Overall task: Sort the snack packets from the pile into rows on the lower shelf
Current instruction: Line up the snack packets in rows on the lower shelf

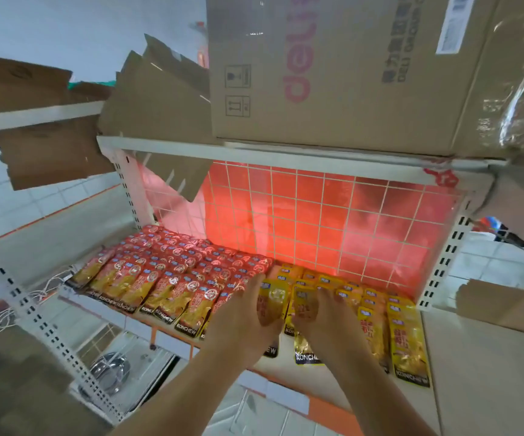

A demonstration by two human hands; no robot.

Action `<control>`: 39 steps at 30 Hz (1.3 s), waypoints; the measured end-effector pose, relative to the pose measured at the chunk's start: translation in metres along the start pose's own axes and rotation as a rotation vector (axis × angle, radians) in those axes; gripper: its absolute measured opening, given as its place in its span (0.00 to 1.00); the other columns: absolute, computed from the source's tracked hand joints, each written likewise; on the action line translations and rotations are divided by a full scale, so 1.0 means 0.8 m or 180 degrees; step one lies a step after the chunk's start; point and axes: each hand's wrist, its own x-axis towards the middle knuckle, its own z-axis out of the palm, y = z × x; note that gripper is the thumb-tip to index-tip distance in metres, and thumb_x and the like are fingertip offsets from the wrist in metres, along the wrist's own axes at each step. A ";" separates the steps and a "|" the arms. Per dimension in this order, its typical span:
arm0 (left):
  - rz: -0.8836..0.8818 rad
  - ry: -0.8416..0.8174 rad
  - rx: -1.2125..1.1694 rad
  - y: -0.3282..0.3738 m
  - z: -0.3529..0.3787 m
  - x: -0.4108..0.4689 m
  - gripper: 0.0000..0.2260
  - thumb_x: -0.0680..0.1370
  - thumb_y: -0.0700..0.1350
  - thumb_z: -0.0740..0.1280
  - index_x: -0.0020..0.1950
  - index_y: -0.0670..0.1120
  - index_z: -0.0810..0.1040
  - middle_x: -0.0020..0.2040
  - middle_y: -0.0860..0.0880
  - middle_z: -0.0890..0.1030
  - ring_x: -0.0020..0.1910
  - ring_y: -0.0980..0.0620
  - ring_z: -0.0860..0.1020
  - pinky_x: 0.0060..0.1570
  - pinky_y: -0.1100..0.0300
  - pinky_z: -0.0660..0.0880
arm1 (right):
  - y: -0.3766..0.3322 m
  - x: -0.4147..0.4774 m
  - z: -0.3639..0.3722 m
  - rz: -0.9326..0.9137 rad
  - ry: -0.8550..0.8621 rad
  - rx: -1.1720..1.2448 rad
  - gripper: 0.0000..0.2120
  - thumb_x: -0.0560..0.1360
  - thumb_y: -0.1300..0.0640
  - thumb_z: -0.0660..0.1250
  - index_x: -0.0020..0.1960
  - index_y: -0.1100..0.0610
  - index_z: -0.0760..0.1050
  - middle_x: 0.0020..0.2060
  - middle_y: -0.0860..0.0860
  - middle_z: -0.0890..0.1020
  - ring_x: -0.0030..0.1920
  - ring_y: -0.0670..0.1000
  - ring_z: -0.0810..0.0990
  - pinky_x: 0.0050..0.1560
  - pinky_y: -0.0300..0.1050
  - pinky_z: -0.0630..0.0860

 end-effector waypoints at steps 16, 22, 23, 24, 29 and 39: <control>0.0064 -0.0578 -0.0329 -0.041 0.093 0.079 0.27 0.73 0.53 0.69 0.69 0.61 0.62 0.47 0.58 0.76 0.48 0.51 0.84 0.46 0.56 0.81 | 0.008 0.071 0.083 0.0925 -0.0349 -0.0311 0.24 0.71 0.39 0.71 0.62 0.49 0.72 0.53 0.51 0.76 0.53 0.56 0.80 0.45 0.48 0.73; 0.0611 -0.0649 -0.0091 -0.059 0.104 0.092 0.24 0.75 0.56 0.69 0.66 0.55 0.62 0.55 0.51 0.78 0.45 0.49 0.83 0.43 0.55 0.82 | -0.012 0.071 0.101 0.1321 -0.0047 -0.0399 0.23 0.72 0.43 0.69 0.63 0.49 0.71 0.57 0.53 0.75 0.49 0.55 0.76 0.42 0.47 0.70; 0.0779 -0.0635 -0.0062 -0.062 0.105 0.096 0.22 0.76 0.56 0.68 0.66 0.54 0.65 0.54 0.50 0.78 0.43 0.49 0.83 0.41 0.55 0.82 | -0.016 0.072 0.105 0.1361 0.0004 -0.0432 0.23 0.72 0.43 0.69 0.63 0.49 0.71 0.58 0.53 0.74 0.48 0.54 0.75 0.41 0.47 0.70; 0.0982 -0.0595 0.0022 -0.064 0.107 0.099 0.20 0.77 0.56 0.68 0.66 0.52 0.69 0.52 0.50 0.79 0.40 0.48 0.83 0.38 0.54 0.82 | -0.019 0.073 0.107 0.1386 0.0022 -0.0486 0.23 0.72 0.43 0.70 0.64 0.49 0.71 0.59 0.53 0.74 0.48 0.54 0.76 0.41 0.47 0.71; 0.1375 -0.0607 0.0650 -0.078 0.112 0.112 0.23 0.81 0.59 0.53 0.73 0.52 0.65 0.53 0.48 0.74 0.44 0.49 0.80 0.40 0.58 0.74 | -0.030 0.078 0.115 0.1532 0.0059 -0.0667 0.26 0.72 0.41 0.71 0.66 0.48 0.71 0.61 0.54 0.72 0.57 0.58 0.79 0.44 0.48 0.74; 0.1608 -0.0800 0.1004 -0.083 0.131 0.124 0.29 0.80 0.65 0.57 0.75 0.48 0.63 0.61 0.44 0.74 0.49 0.44 0.80 0.44 0.53 0.76 | -0.022 0.081 0.117 0.1567 0.0075 -0.0696 0.22 0.72 0.43 0.73 0.62 0.50 0.73 0.59 0.54 0.70 0.54 0.57 0.79 0.42 0.48 0.76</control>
